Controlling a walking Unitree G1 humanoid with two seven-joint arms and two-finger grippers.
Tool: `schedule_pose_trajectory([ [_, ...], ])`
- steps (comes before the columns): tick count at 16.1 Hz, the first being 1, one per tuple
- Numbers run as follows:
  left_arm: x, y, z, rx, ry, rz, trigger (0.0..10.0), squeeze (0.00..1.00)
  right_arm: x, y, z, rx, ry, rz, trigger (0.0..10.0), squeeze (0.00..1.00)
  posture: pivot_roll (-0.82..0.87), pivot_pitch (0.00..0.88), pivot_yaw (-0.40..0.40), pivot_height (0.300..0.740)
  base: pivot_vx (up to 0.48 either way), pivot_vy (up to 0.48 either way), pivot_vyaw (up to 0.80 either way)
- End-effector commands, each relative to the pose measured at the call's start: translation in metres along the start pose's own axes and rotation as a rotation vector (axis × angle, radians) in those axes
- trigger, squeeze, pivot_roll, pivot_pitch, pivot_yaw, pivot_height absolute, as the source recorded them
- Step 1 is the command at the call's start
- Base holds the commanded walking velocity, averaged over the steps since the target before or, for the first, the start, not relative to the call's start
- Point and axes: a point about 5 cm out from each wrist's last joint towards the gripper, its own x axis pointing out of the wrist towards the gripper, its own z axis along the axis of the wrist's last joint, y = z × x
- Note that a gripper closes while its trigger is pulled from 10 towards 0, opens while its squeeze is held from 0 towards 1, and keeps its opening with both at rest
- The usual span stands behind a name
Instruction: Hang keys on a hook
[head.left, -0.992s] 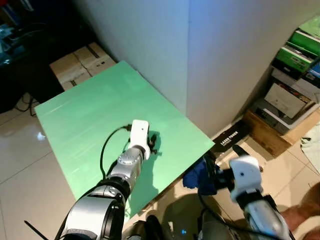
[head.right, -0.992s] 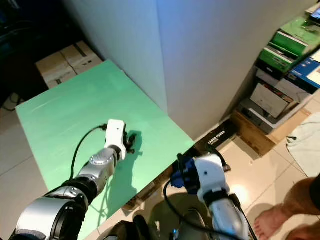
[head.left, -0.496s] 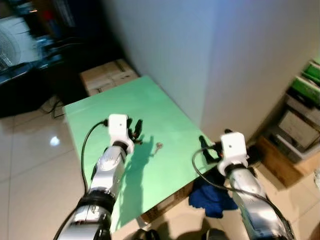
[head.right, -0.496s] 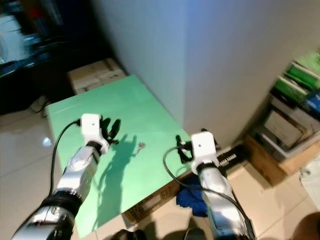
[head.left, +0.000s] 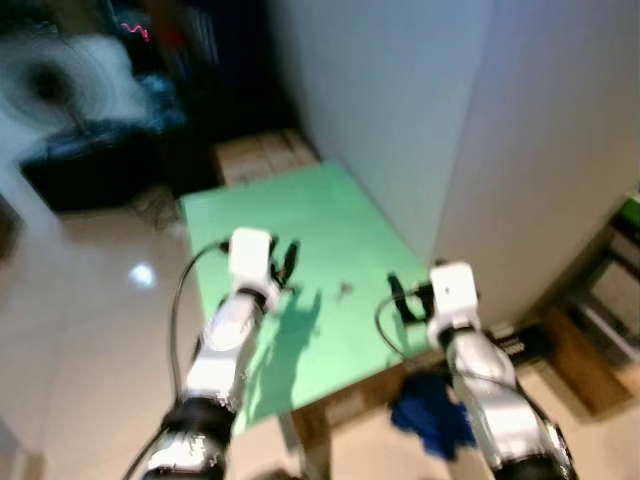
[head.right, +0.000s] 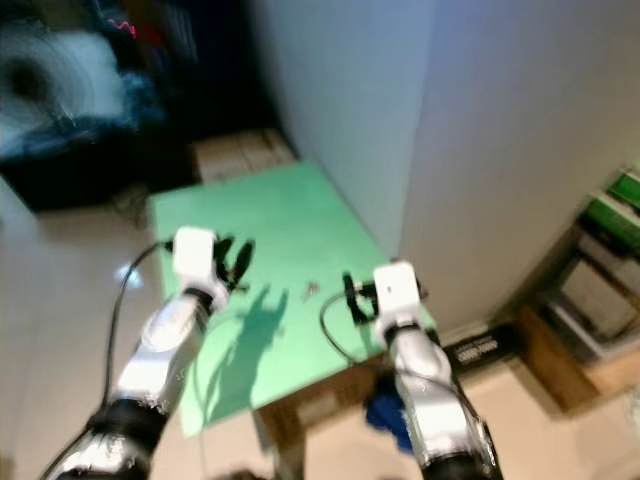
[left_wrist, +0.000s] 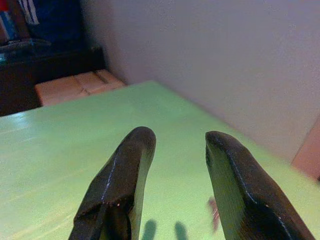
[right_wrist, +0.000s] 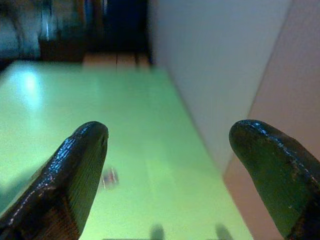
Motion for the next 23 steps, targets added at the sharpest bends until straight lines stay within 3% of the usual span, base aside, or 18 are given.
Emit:
schedule_pose_trajectory([
  [1,0.003,0.000,0.006,0.032,-0.001,-0.012,10.0,0.00,0.000,0.003,-0.003,0.024,0.003,-0.007,10.0,0.00,-0.15,0.000,0.135,0.740,0.405,0.259,0.00],
  [5,0.001,-0.003,0.000,0.023,0.031,-0.031,10.0,0.00,0.000,0.002,-0.005,0.044,-0.002,-0.027,10.0,0.00,-0.16,0.000,0.150,0.740,0.430,0.060,0.00],
  [6,-0.017,0.025,-0.021,0.010,0.087,0.046,10.0,0.00,-0.010,-0.006,-0.012,0.096,-0.031,-0.065,10.0,0.00,-0.17,0.000,0.159,0.740,0.000,0.000,0.00],
  [7,-0.028,0.038,-0.029,0.005,0.099,0.071,10.0,0.00,-0.016,-0.007,-0.014,0.111,-0.040,-0.067,10.0,0.00,-0.16,0.000,0.162,0.740,0.000,0.000,0.00],
  [8,-0.032,0.042,-0.032,0.008,0.099,0.073,10.0,0.00,-0.018,-0.008,-0.016,0.119,-0.042,-0.067,10.0,0.00,-0.16,0.000,0.162,0.740,0.000,0.000,0.00],
  [9,-0.047,0.053,-0.041,-0.054,0.109,0.105,10.0,0.00,-0.024,-0.010,-0.023,0.131,-0.038,-0.098,10.0,0.00,-0.17,0.000,0.168,0.740,0.000,0.000,0.00],
  [10,-0.069,0.062,-0.060,-0.169,0.132,0.148,10.0,0.00,-0.033,-0.012,-0.035,0.168,-0.029,-0.169,10.0,0.00,-0.17,0.000,0.167,0.740,0.000,0.000,0.00],
  [11,-0.084,0.066,-0.078,-0.187,0.175,0.199,10.0,0.00,-0.035,-0.012,-0.042,0.192,-0.011,-0.212,10.0,0.00,-0.17,0.000,0.172,0.740,0.000,0.000,0.00],
  [12,-0.090,0.067,-0.085,-0.218,0.197,0.235,10.0,0.00,-0.034,-0.010,-0.044,0.188,-0.001,-0.213,10.0,0.00,-0.18,0.000,0.171,0.740,0.000,0.000,0.00],
  [13,-0.092,0.066,-0.090,-0.267,0.191,0.271,10.0,0.00,-0.031,-0.010,-0.043,0.177,-0.009,-0.211,10.0,0.00,-0.17,0.000,0.158,0.740,0.000,0.000,0.00],
  [16,-0.078,0.062,-0.087,-0.334,0.152,0.261,10.0,0.00,-0.019,-0.013,-0.043,0.139,0.000,-0.187,10.0,0.00,-0.17,0.000,0.140,0.740,0.000,0.000,0.00],
  [23,-0.068,0.054,-0.098,-0.306,0.230,0.229,10.0,0.00,-0.015,-0.010,-0.046,0.123,-0.009,-0.177,10.0,0.00,-0.18,0.000,0.140,0.740,0.000,0.000,0.00],
])
